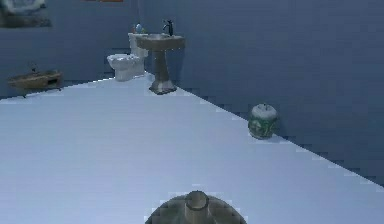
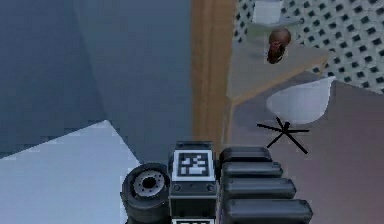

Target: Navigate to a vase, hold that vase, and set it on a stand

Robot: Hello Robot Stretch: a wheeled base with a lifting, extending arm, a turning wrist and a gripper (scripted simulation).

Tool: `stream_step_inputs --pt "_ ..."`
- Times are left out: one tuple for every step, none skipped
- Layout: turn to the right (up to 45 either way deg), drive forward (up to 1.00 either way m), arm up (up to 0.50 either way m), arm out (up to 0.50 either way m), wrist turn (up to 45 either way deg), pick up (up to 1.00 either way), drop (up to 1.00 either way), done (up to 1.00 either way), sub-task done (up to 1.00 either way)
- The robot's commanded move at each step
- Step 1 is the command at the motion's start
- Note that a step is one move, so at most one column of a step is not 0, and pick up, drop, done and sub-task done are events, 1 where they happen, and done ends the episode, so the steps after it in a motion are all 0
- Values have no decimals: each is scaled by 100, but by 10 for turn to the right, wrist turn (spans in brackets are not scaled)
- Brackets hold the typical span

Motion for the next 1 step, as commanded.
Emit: stream_step_inputs --pt "0 25 0 0 0 0 0 0 0"
